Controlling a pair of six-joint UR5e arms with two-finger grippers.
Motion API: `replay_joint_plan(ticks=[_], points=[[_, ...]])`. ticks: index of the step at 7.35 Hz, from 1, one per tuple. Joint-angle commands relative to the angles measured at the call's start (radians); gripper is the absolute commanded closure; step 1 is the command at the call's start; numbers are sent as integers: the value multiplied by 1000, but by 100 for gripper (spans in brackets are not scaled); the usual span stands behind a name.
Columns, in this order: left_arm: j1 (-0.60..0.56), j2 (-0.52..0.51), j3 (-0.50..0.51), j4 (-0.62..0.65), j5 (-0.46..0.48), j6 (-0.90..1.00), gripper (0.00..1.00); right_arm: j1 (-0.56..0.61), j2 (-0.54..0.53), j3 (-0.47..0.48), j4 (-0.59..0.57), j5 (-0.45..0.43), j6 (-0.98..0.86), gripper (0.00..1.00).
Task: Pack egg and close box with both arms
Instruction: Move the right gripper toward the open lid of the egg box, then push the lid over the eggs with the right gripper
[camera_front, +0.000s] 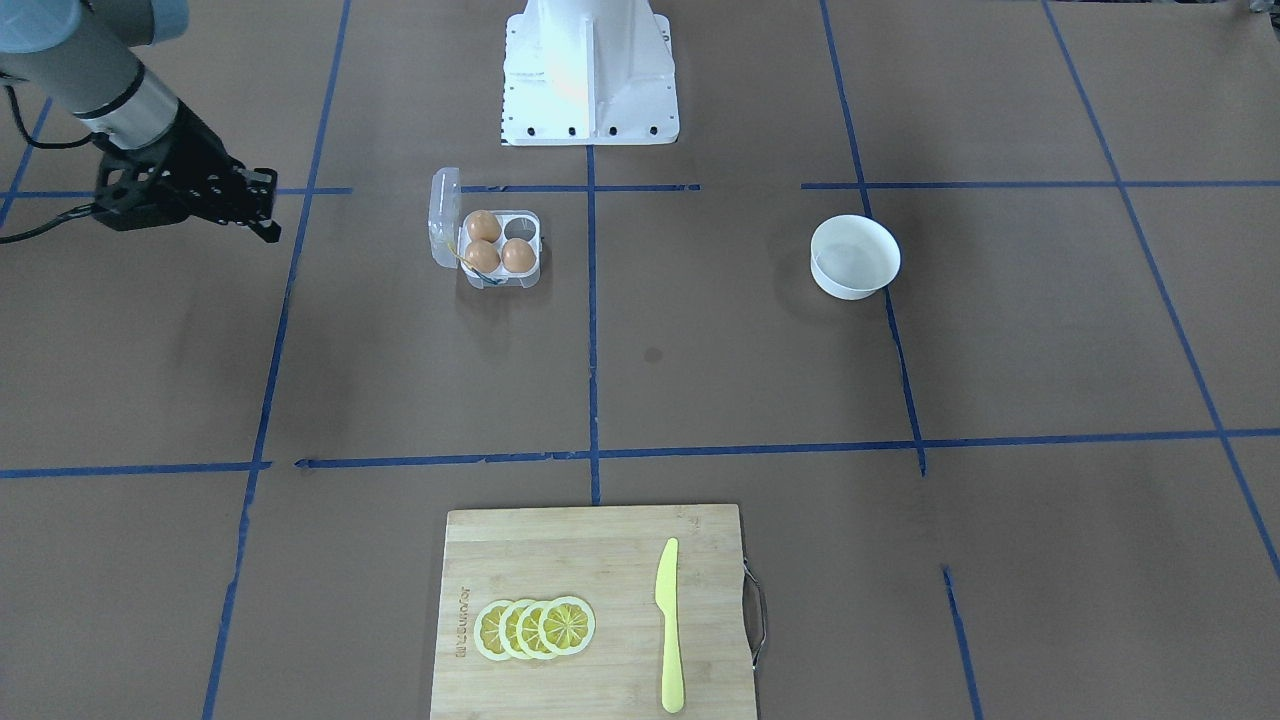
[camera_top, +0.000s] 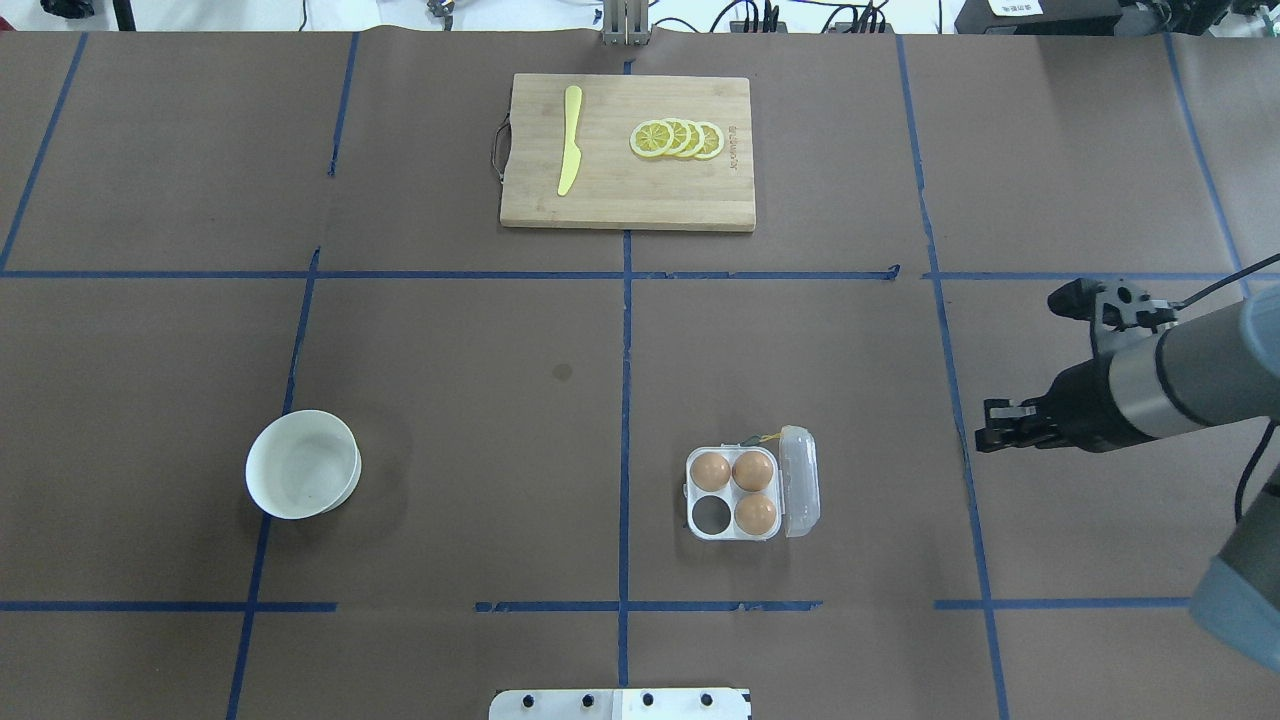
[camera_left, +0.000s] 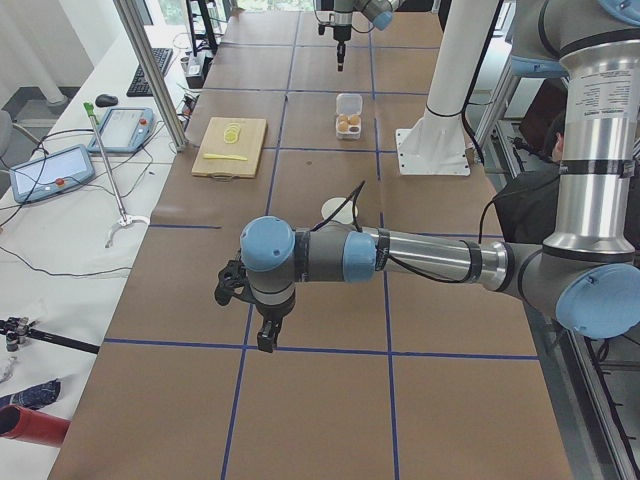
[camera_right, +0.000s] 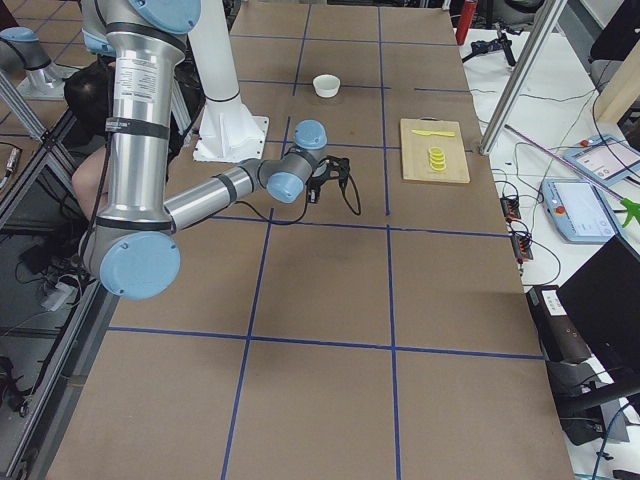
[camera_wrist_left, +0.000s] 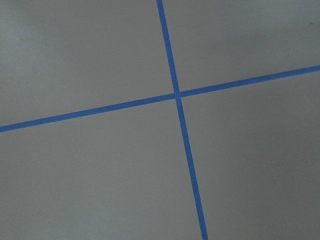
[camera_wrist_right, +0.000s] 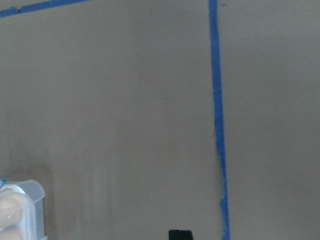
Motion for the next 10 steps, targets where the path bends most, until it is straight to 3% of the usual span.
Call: replay_joint_plan(ticks=[1,3,6,7,8,9,10], points=[[0,-7,-1,-1,-1,0,0,-193,164,-6,4,-158,214,100],[2,-20,-1,-1,-3,0,0,-312,250,-9,-2,-286,260,100],[2,-20,-1,0,-3,0,0,-297,255,-9,-7,-283,256,100],[2,-20,-1,0,-1,0,0,-239,249,-11,-40,-234,234,97],[2,-20,-1,0,-1,0,0,-155,250,3,-165,-146,166,75],[2,-20,-1,0,-1,0,0,-91,250,15,-230,-95,79,66],[2,-20,-1,-1,-1,0,0,-48,244,11,-267,-82,12,1]])
